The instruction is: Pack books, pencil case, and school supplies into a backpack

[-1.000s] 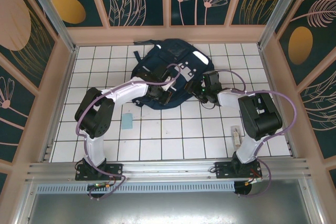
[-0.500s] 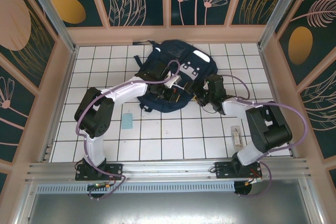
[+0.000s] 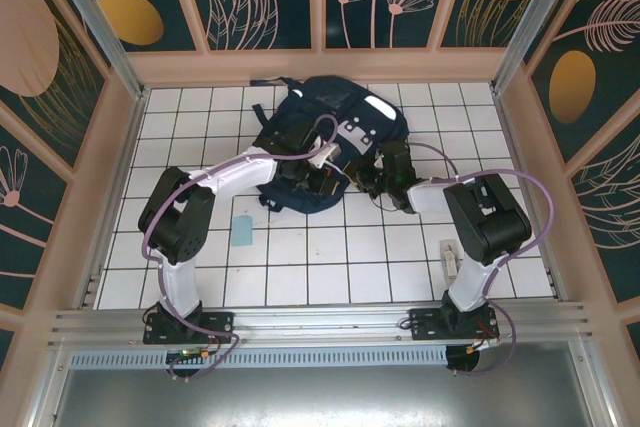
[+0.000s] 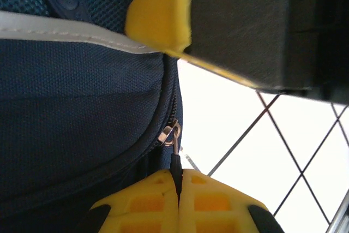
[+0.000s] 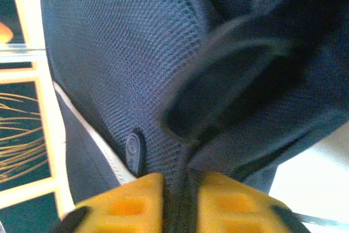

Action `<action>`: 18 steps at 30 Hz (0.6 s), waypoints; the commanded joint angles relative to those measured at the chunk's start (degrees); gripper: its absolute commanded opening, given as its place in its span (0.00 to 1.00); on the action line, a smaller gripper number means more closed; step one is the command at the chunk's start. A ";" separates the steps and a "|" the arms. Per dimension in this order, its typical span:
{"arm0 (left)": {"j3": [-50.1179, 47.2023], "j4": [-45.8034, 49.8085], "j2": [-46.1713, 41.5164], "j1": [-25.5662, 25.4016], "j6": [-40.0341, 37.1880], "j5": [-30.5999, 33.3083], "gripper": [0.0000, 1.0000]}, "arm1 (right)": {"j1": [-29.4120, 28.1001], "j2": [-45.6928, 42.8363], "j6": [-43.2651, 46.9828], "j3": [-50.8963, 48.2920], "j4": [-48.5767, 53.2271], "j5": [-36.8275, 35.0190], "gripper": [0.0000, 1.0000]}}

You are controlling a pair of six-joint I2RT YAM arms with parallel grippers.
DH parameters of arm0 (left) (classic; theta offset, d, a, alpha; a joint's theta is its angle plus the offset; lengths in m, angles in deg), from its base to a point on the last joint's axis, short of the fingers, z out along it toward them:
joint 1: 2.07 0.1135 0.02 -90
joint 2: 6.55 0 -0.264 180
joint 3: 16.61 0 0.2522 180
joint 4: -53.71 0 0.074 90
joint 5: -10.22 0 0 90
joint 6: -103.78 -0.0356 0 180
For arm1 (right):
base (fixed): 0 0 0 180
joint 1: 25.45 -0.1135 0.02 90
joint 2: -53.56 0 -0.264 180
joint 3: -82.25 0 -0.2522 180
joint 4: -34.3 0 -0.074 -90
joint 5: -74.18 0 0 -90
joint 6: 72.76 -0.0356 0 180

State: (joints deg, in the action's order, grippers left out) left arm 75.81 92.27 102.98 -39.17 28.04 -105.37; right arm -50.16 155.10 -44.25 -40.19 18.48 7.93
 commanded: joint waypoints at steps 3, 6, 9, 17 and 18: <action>-0.49 0.49 -5.30 0.99 0.25 4.14 0.00 | 2.06 -1.72 2.30 -1.83 -3.67 1.54 0.00; -0.78 1.77 -5.37 4.63 0.86 7.63 0.00 | 4.15 -5.75 7.75 -2.36 3.29 -0.41 0.00; -0.52 4.55 -5.87 6.51 -1.04 12.77 0.00 | 6.73 -9.04 12.87 -1.85 9.31 -1.81 0.00; -2.33 6.91 -6.55 9.05 -2.24 26.19 0.00 | 11.64 -9.32 20.77 2.95 16.85 0.70 0.00; -2.74 6.77 -6.68 9.15 -1.76 26.99 0.00 | 11.95 -9.16 21.85 3.86 17.96 0.04 0.00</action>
State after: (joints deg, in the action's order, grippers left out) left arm 74.36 96.45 98.15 -30.93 26.46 -87.05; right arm -39.72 147.43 -28.60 -40.02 33.93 9.83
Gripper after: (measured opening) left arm 0.044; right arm 0.056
